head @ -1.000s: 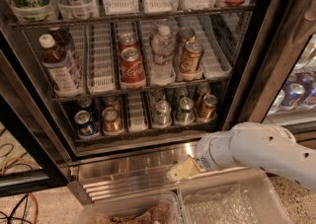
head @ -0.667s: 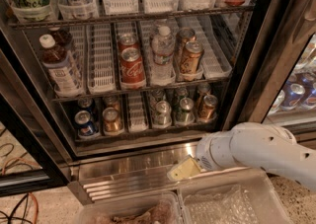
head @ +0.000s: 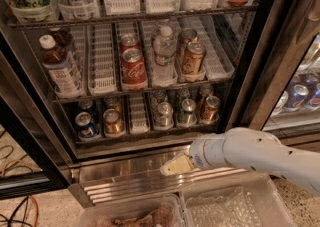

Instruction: Pick 7up can from bottom shelf of fridge

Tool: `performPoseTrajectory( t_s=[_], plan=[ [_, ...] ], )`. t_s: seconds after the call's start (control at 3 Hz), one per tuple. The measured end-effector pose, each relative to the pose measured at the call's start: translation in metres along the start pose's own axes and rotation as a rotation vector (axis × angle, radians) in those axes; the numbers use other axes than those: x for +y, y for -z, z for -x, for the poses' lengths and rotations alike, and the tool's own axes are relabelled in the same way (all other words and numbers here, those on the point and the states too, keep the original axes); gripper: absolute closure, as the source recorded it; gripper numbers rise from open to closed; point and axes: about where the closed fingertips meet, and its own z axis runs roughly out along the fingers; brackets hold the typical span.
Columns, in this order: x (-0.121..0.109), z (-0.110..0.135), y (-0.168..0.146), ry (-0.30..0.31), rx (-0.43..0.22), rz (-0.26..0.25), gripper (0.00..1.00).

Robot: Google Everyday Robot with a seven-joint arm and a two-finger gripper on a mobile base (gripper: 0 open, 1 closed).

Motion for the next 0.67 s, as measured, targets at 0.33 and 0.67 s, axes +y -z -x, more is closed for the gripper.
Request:
performPoseTrajectory(
  t_s=[0.33, 0.67],
  plan=[
    [0.000, 0.013, -0.031, -0.022, -0.077, 0.003, 0.00],
    [0.008, 0.025, -0.046, -0.023, -0.186, -0.021, 0.00]
  ],
)
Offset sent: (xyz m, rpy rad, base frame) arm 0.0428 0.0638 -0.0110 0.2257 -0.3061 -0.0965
